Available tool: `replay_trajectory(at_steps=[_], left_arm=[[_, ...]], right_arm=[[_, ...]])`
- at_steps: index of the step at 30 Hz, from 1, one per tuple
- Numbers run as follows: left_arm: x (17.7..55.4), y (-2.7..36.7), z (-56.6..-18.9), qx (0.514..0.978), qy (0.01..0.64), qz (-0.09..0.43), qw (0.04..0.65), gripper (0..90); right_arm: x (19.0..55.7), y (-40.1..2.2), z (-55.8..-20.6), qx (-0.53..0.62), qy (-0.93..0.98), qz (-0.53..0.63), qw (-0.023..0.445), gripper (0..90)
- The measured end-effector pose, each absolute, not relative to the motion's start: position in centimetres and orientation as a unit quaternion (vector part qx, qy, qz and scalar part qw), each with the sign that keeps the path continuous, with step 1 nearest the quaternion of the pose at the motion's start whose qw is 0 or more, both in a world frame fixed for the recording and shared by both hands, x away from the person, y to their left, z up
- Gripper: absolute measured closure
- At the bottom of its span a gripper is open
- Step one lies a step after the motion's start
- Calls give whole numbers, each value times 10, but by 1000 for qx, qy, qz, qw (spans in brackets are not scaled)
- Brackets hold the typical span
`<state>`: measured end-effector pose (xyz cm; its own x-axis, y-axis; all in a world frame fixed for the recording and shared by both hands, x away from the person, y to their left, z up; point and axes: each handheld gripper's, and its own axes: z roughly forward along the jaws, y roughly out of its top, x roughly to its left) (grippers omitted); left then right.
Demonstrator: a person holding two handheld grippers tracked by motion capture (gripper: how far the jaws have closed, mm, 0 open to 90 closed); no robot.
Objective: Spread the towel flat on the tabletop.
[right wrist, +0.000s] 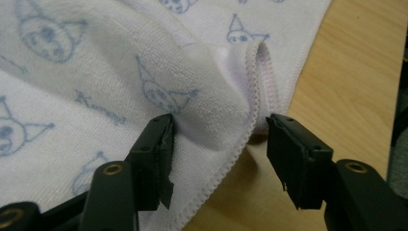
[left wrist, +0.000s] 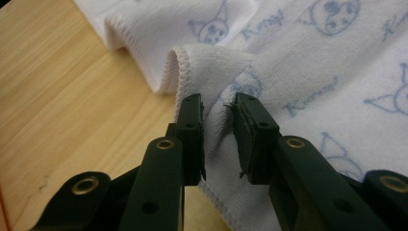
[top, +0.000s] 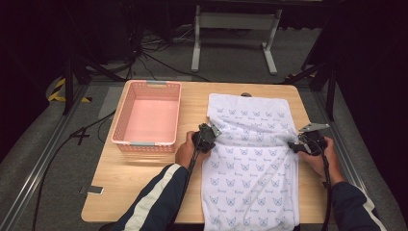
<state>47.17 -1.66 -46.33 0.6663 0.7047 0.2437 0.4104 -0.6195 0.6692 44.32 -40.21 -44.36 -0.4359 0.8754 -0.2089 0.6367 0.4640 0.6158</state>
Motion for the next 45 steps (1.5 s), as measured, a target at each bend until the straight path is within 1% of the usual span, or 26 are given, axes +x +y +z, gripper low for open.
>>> replay_trajectory(at_steps=[3, 6, 8, 10, 11, 12, 13, 14, 16, 18, 21, 22, 23, 24, 28, 30, 33, 36, 37, 38, 39, 41, 42, 43, 44, 45], left_arm=[[485, -17, -460, 862, 346, 244, 278, 727], [483, -17, -459, 864, 346, 244, 272, 723], [475, -17, -458, 869, 332, 230, 287, 669], [457, -17, -458, 880, 293, 212, 308, 657], [457, -17, -458, 880, 293, 212, 308, 635], [444, -17, -458, 888, 263, 195, 322, 633], [434, -18, -458, 895, 250, 193, 314, 633], [417, -17, -460, 900, 230, 189, 319, 624], [407, -12, -459, 902, 228, 176, 322, 615], [399, -6, -459, 905, 223, 164, 322, 605], [387, 5, -460, 906, 227, 146, 326, 607], [387, 5, -460, 906, 227, 146, 326, 607], [379, 12, -460, 906, 225, 149, 326, 608], [377, 14, -461, 904, 228, 145, 331, 619], [365, 21, -462, 903, 230, 152, 330, 663], [353, 29, -461, 905, 235, 141, 325, 688], [338, 40, -461, 908, 230, 119, 330, 688], [326, 46, -460, 911, 237, 88, 325, 687], [322, 47, -459, 918, 214, 79, 323, 687], [322, 47, -459, 918, 214, 79, 323, 669], [318, 46, -458, 923, 204, 66, 318, 669], [312, 43, -455, 930, 184, 31, 318, 603], [312, 41, -453, 927, 180, 31, 327, 553], [314, 38, -450, 923, 181, 41, 337, 553], [319, 35, -445, 918, 183, 50, 349, 520], [329, 31, -440, 907, 196, 62, 368, 473]], right_arm=[[452, -405, -446, 463, 811, 245, 262, 417], [450, -402, -446, 456, 814, 241, 269, 421], [445, -399, -443, 453, 818, 234, 267, 416], [431, -398, -437, 425, 828, 262, 255, 450], [424, -399, -434, 416, 833, 268, 248, 439], [414, -399, -431, 412, 837, 270, 236, 433], [414, -399, -431, 412, 837, 270, 236, 433], [396, -401, -427, 394, 848, 278, 218, 426], [379, -403, -425, 382, 853, 283, 214, 420], [364, -404, -427, 374, 861, 290, 188, 400], [342, -404, -438, 360, 876, 279, 156, 416], [342, -404, -438, 360, 876, 279, 156, 416], [332, -405, -445, 356, 880, 278, 144, 443], [327, -408, -446, 359, 879, 282, 140, 431], [315, -414, -444, 368, 878, 267, 147, 427], [307, -419, -442, 372, 881, 255, 147, 427], [290, -419, -439, 358, 892, 232, 149, 431], [277, -418, -439, 344, 901, 233, 125, 464], [272, -417, -438, 332, 908, 229, 111, 478], [272, -417, -438, 332, 908, 229, 111, 478], [268, -416, -437, 313, 918, 225, 92, 522], [260, -412, -433, 274, 936, 213, 65, 536], [260, -411, -427, 258, 939, 218, 61, 554], [260, -411, -427, 258, 939, 218, 61, 554], [262, -412, -421, 250, 938, 232, 60, 553], [268, -413, -415, 248, 933, 249, 72, 521]])
